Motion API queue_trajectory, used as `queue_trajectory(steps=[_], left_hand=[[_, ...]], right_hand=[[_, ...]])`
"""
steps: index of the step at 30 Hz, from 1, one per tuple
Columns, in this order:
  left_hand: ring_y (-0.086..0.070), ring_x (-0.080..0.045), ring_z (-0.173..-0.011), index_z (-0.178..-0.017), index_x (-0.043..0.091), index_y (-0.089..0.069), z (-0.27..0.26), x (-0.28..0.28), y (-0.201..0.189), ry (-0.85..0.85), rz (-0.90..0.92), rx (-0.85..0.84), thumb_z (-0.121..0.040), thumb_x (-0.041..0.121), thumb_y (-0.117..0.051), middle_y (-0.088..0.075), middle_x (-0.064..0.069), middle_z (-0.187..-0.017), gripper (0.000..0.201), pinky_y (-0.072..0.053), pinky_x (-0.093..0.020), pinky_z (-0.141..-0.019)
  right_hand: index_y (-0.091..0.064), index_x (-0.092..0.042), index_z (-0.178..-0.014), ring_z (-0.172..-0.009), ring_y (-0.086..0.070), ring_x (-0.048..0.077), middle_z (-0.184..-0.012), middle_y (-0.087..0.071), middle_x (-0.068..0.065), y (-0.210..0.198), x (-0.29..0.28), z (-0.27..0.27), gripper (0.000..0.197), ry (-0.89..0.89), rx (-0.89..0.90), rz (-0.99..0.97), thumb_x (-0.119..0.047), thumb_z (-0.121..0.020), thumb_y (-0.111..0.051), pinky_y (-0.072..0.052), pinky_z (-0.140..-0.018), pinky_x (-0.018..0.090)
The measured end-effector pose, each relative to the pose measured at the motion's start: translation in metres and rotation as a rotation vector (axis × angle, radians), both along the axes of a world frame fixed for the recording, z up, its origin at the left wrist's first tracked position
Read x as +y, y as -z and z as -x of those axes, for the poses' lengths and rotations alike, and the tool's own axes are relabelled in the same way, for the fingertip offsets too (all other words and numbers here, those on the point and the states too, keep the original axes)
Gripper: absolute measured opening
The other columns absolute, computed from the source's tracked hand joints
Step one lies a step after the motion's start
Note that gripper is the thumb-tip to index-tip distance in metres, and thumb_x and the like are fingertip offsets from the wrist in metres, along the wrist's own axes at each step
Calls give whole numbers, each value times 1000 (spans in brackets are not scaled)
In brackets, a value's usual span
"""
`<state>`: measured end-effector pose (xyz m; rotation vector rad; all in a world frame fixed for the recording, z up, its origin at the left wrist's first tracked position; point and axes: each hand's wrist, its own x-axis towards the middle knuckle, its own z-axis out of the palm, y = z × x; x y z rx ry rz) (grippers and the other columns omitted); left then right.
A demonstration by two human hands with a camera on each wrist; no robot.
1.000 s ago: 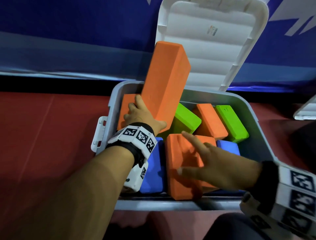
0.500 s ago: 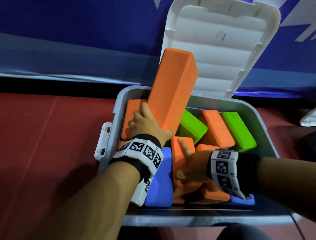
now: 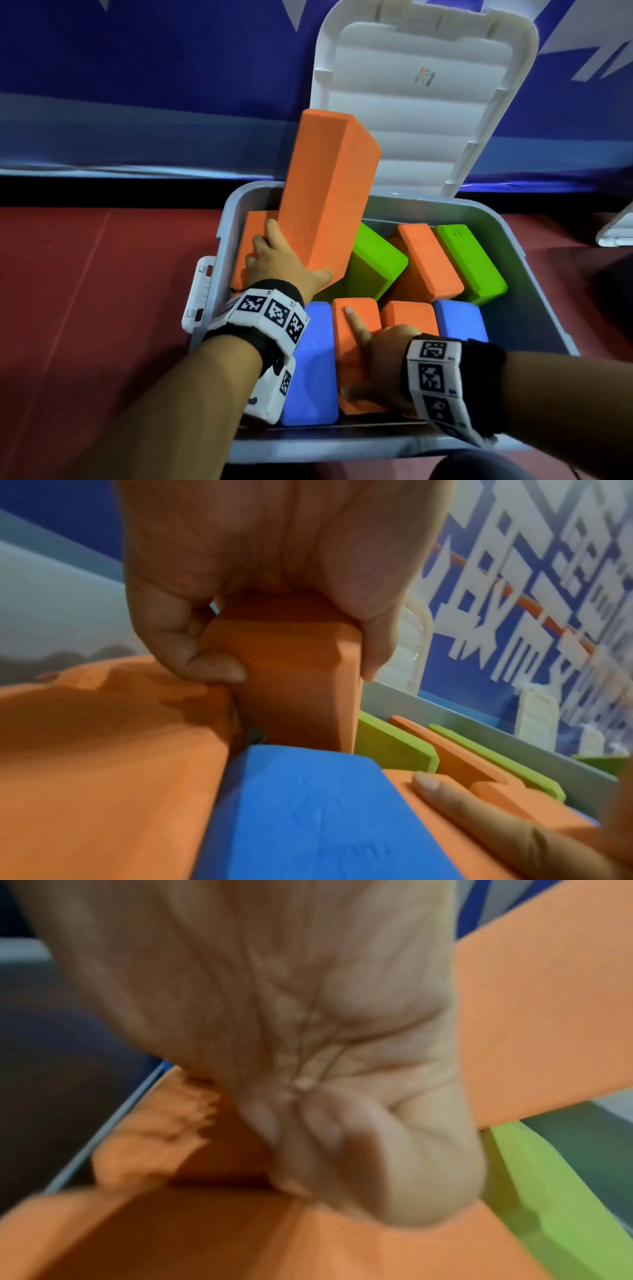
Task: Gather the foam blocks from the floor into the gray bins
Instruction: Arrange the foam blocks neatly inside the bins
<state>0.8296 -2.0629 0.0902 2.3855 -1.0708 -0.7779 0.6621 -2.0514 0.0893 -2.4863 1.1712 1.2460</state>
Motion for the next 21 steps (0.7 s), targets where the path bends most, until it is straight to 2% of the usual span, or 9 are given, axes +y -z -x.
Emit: queue_trajectory(steps=[1, 3, 6, 8, 9, 11, 15, 19, 21], left_hand=[[-37, -33, -125, -143, 18, -1, -1, -1, 2, 5, 5, 8, -65, 51, -76, -26, -11, -140, 112, -34, -44, -103], [-39, -32, -125, -142, 20, -4, -5, 4, -6, -5, -1, 58, -63, 51, -77, -29, -9, -140, 113, -36, -44, -104], [-44, -31, -121, -139, 33, -13, -20, 7, -32, -44, 158, 90, -57, 52, -79, -36, -4, -139, 107, -40, -46, -101], [-46, -30, -120, -138, 45, -7, -32, 15, -51, -30, 238, 102, -57, 52, -78, -39, 0, -139, 108, -41, -46, -100], [-48, -31, -118, -138, 48, -2, -38, 19, -60, -8, 244, 104, -58, 53, -77, -41, -1, -137, 110, -42, -46, -99], [-51, -33, -112, -135, 50, 0, -45, 26, -75, 21, 218, 69, -58, 53, -77, -46, -5, -128, 109, -43, -47, -97], [-52, -35, -101, -125, 48, -10, -51, 33, -96, 15, 192, 47, -49, 48, -75, -47, -6, -112, 100, -48, -43, -87], [-54, -25, -85, -122, 39, -17, -51, 39, -100, 10, 82, 79, -64, 37, -74, -37, -7, -111, 81, -40, -27, -63], [-52, -18, -75, -116, 33, -24, -52, 41, -105, -12, 85, 93, -65, 39, -74, -43, -8, -108, 72, -33, -25, -54]], right_hand=[[33, -26, -139, -93, -61, 30, -103, -65, 10, 3, 0, 0, 106, -25, -33, 5, -75, -80, -41, -41, -67, 34], [26, -26, -146, -97, -61, 31, -111, -63, 13, 2, 0, 2, 102, -23, -46, -18, -75, -82, -37, -46, -77, 36], [-9, -33, -151, -101, -59, 29, -122, -57, 15, -20, -17, -3, 70, 120, -198, -144, -64, -92, -31, -43, -85, 33], [-37, -24, -141, -109, -57, 29, -127, -55, 12, -21, -43, -1, 56, 280, -503, 35, -56, -94, -38, -42, -87, 32], [-43, -22, -134, -112, -55, 29, -126, -55, 11, -17, -58, 0, 52, 353, -623, 176, -53, -92, -43, -42, -87, 32], [-37, -22, -137, -119, -49, 32, -131, -50, 14, -7, -85, -1, 59, 411, -656, 307, -48, -87, -54, -42, -93, 35], [-6, -30, -149, -127, -41, 37, -137, -37, 16, 19, -111, -14, 102, 462, -473, 151, -54, -72, -70, -39, -104, 42], [-1, -28, -149, -117, -49, 38, -127, -43, 19, 32, -123, -20, 96, 478, -452, 193, -26, -77, -64, -45, -95, 42], [-5, -25, -148, -110, -53, 37, -122, -46, 19, 32, -125, -19, 93, 485, -447, 180, -26, -76, -65, -49, -89, 41]])
